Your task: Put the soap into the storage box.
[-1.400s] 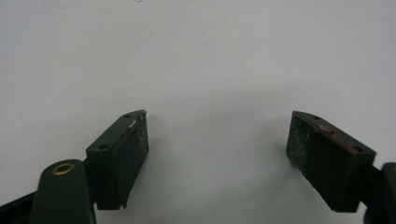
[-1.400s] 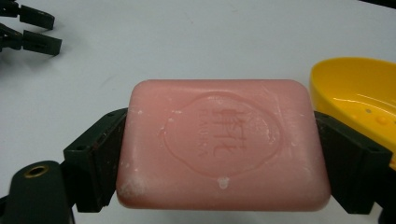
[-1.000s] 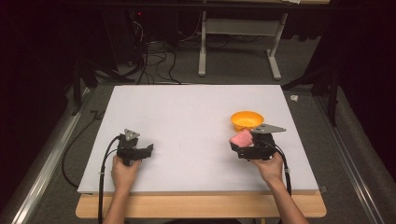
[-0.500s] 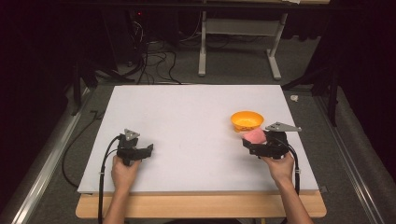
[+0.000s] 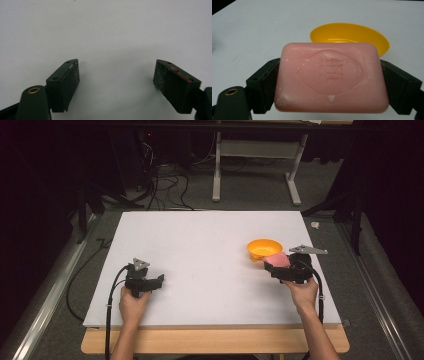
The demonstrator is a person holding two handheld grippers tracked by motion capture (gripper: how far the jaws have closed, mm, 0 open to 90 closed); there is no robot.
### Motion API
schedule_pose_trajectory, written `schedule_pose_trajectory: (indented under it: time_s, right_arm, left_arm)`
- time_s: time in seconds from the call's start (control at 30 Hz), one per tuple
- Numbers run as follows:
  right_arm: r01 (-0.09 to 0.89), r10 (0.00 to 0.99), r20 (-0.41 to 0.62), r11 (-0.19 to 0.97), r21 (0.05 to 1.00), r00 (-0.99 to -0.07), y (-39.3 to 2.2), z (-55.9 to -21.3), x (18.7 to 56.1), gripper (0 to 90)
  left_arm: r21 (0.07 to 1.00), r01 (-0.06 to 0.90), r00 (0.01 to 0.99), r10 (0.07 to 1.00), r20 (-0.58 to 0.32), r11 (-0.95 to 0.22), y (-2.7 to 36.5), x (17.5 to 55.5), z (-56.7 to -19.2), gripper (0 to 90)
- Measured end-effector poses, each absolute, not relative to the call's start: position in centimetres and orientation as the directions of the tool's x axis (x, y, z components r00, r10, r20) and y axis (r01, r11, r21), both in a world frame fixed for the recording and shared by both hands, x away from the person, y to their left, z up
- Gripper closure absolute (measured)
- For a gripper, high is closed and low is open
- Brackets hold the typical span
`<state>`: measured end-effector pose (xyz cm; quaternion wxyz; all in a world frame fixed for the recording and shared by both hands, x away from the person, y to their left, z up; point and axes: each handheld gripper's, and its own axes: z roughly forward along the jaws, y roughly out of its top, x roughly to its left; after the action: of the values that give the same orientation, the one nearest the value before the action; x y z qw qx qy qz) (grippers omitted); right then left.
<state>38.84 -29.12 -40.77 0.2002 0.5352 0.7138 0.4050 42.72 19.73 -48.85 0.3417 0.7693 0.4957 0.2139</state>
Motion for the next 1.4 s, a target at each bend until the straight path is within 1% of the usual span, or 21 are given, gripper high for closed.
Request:
schedule_pose_trajectory:
  time_s: [0.43, 0.5, 0.7, 1.07, 1.4]
  right_arm:
    - [0.63, 0.936, 0.123, 0.12, 0.767, -0.329, -28.2, -40.3, 41.7, 13.8]
    - [0.633, 0.938, 0.138, 0.101, 0.767, -0.317, -28.0, -40.1, 42.2, 13.8]
    - [0.656, 0.943, 0.143, 0.097, 0.748, -0.301, -27.8, -39.9, 43.3, 13.8]
    - [0.698, 0.949, 0.181, 0.055, 0.714, -0.26, -28.0, -39.8, 45.5, 13.8]
    - [0.737, 0.96, 0.186, 0.028, 0.675, -0.208, -27.6, -40.2, 47.3, 13.8]
  left_arm:
    - [0.738, 0.617, 0.418, 0.909, -0.01, -0.275, 19.7, 42.7, -48.8, 21.4]
    - [0.738, 0.617, 0.417, 0.909, -0.01, -0.275, 19.7, 42.7, -48.8, 21.4]
    - [0.738, 0.617, 0.418, 0.909, -0.01, -0.275, 19.7, 42.7, -48.8, 21.4]
    - [0.737, 0.617, 0.418, 0.909, -0.01, -0.275, 19.8, 42.7, -48.8, 21.4]
    - [0.737, 0.617, 0.418, 0.909, -0.009, -0.276, 19.7, 42.7, -48.8, 21.4]
